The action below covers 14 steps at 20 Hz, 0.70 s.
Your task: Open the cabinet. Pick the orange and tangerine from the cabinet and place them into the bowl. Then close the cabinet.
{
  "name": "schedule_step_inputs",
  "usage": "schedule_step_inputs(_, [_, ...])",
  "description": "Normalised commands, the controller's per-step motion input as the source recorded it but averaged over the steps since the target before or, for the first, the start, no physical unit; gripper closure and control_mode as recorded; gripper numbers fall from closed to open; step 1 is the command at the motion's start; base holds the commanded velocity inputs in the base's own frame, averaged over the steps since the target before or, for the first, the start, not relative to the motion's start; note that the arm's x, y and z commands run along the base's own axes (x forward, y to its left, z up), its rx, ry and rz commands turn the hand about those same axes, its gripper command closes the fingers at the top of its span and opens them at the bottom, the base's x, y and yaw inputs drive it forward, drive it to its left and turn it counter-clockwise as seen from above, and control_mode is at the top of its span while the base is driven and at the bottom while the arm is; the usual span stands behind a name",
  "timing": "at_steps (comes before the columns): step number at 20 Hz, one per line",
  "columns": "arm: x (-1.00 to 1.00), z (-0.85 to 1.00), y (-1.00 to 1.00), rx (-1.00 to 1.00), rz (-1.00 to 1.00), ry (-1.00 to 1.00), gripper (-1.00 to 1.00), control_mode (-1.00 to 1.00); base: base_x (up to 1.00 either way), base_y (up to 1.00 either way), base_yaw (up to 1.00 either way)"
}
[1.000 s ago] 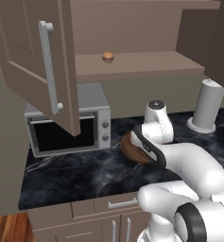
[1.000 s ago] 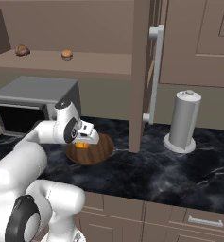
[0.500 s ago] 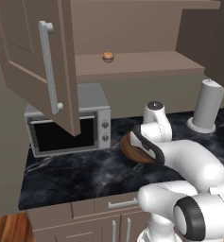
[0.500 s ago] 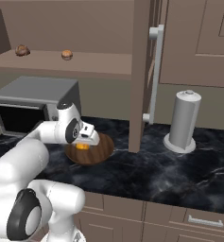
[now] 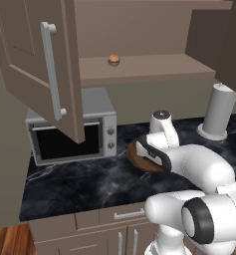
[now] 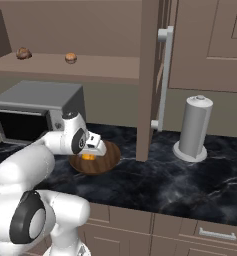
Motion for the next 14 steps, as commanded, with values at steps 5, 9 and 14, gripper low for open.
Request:
schedule_step_inputs(5, [0.1,-0.15,0.0,0.0,0.0,0.0,1.0,-1.0,0.0,0.0,0.0])
schedule_step_inputs(9, [0.11,-0.14,0.0,0.0,0.0,0.0,1.0,-1.0,0.0,0.0,0.0])
schedule_step_inputs(14, [0.11,-0.13,0.0,0.0,0.0,0.0,1.0,-1.0,0.0,0.0,0.0])
